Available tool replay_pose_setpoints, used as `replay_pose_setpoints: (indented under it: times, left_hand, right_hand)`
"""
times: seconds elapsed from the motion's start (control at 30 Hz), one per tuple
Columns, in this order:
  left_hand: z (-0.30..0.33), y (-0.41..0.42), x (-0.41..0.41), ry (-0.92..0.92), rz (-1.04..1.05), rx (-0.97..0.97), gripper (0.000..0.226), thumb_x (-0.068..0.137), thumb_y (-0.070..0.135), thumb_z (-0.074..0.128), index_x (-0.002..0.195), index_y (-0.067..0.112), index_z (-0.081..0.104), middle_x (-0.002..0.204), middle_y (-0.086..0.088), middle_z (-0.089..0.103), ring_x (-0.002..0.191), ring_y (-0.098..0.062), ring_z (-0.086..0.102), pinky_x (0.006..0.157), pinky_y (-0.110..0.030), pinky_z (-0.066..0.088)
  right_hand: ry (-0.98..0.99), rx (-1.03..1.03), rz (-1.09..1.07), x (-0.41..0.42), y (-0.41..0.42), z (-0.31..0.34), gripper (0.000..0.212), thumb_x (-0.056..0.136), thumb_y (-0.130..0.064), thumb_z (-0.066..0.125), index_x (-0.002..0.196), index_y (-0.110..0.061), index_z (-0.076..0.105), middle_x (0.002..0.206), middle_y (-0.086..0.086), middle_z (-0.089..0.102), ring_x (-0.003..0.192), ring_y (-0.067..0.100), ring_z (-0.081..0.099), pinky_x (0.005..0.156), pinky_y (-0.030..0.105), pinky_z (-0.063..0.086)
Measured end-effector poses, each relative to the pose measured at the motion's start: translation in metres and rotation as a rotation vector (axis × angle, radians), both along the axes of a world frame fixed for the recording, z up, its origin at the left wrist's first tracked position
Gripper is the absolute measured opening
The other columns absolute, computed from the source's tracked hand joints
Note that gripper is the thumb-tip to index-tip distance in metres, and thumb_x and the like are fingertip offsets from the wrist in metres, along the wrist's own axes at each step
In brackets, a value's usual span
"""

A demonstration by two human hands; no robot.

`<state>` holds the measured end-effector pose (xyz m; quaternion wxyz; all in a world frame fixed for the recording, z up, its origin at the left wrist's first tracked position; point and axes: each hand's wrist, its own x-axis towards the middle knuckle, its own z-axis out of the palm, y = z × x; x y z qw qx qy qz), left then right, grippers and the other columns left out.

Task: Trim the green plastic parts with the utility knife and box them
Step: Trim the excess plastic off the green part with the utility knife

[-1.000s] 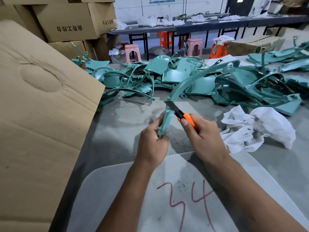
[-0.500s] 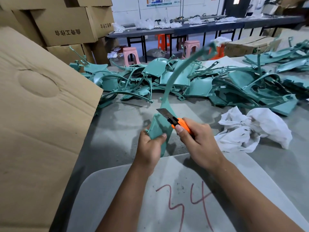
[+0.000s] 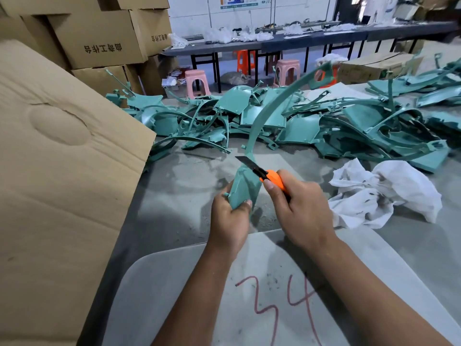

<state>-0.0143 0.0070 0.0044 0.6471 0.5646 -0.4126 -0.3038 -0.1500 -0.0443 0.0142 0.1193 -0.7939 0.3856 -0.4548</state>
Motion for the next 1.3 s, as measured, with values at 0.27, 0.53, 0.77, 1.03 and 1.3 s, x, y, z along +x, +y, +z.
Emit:
replay_pose_setpoints:
  times: [0.27,0.53,0.77,1.03,1.3]
  left_hand:
    - [0.01,-0.006,0.012,-0.155,-0.161,0.017,0.021,0.073,0.008,0.058,0.09,0.002,0.067,0.084,-0.012,0.065,0.081,-0.021,0.059,0.073,-0.039,0.047]
    - [0.025,0.0,0.015,-0.391,-0.16,-0.268,0.042,0.076,-0.01,0.048,0.09,0.024,0.069,0.07,0.023,0.057,0.068,0.006,0.05,0.065,-0.01,0.039]
    - [0.035,0.009,0.019,-0.494,-0.194,-0.218,0.057,0.075,-0.011,0.045,0.116,0.018,0.071,0.097,0.016,0.074,0.084,0.006,0.063,0.073,-0.006,0.045]
    - [0.02,0.018,0.027,-0.591,-0.028,-0.05,0.078,0.068,0.005,0.041,0.139,0.027,0.063,0.108,0.008,0.076,0.084,-0.005,0.066,0.067,-0.011,0.047]
    - [0.016,0.01,0.029,-0.467,-0.015,-0.041,0.05,0.062,0.003,0.039,0.104,0.005,0.066,0.06,0.011,0.052,0.052,-0.001,0.041,0.048,-0.014,0.032]
  right_hand:
    - [0.09,-0.179,-0.363,-0.015,-0.002,0.005,0.034,0.107,-0.041,0.048,0.085,-0.015,0.05,0.061,-0.004,0.045,0.049,0.025,0.04,0.047,0.029,0.017]
    - [-0.073,-0.155,-0.1,-0.005,-0.003,0.005,0.031,0.105,-0.039,0.051,0.082,-0.023,0.04,0.058,-0.011,0.037,0.049,0.014,0.037,0.047,0.032,0.025]
    - [0.004,-0.197,-0.298,-0.014,-0.002,0.006,0.028,0.108,-0.037,0.049,0.092,-0.015,0.054,0.065,-0.009,0.039,0.052,0.02,0.037,0.051,0.031,0.022]
    - [-0.044,-0.06,-0.441,-0.018,-0.017,-0.001,0.011,0.108,-0.022,0.044,0.101,-0.015,0.048,0.072,-0.004,0.047,0.057,0.026,0.043,0.052,0.034,0.027]
    - [0.204,-0.05,-0.118,-0.007,-0.009,-0.006,0.022,0.109,-0.034,0.044,0.093,-0.018,0.045,0.066,-0.006,0.049,0.054,0.021,0.046,0.049,0.037,0.035]
